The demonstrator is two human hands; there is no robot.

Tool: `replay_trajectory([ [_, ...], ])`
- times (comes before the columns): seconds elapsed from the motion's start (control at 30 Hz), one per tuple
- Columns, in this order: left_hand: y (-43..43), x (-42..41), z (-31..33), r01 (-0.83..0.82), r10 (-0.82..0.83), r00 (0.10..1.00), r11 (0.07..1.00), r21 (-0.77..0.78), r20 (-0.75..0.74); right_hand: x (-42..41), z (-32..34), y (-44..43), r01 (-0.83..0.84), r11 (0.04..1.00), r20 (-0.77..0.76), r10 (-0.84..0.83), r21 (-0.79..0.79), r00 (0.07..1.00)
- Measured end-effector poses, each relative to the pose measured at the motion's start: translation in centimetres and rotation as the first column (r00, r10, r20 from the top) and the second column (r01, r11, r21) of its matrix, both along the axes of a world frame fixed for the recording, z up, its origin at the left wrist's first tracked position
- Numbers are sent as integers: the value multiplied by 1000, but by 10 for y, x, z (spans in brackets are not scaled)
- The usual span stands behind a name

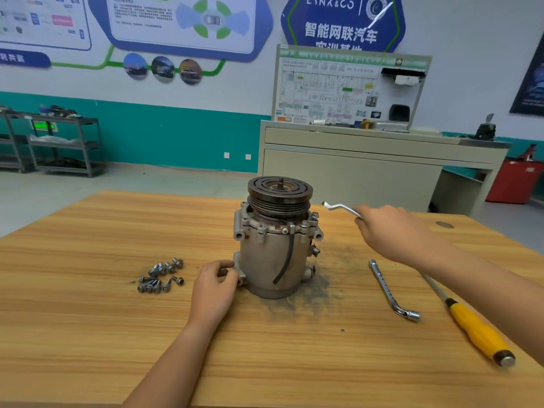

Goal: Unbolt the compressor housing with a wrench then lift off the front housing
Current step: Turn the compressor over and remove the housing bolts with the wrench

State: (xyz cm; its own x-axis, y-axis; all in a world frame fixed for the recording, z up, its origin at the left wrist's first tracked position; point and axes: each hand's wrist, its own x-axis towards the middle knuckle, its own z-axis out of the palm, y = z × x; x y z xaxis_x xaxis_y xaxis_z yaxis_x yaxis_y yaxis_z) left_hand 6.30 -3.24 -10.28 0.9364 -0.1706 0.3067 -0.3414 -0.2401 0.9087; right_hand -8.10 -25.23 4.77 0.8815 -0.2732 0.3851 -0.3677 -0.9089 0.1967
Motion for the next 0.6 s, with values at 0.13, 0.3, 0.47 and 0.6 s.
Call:
replay_trajectory([
  [0.13, 2, -2, 0, -10, 10, 1000, 1000, -27, -14, -3, 1, 7, -1, 994, -40, -3, -105, 999],
  [0.3, 3, -3, 0, -16, 16, 1000, 999, -36, -6, 0, 3, 11, 5, 990, -67, -15, -139, 998],
  [0.47, 3, -3, -1, -30, 30, 999, 998, -46, -13, -2, 4, 15, 37, 994, -48, -42, -99, 998],
  [0.6, 2, -2, -1, -15, 15, 1000, 999, -41, -15, 0, 12, 27, 6, 978, -142, -37, -209, 989],
])
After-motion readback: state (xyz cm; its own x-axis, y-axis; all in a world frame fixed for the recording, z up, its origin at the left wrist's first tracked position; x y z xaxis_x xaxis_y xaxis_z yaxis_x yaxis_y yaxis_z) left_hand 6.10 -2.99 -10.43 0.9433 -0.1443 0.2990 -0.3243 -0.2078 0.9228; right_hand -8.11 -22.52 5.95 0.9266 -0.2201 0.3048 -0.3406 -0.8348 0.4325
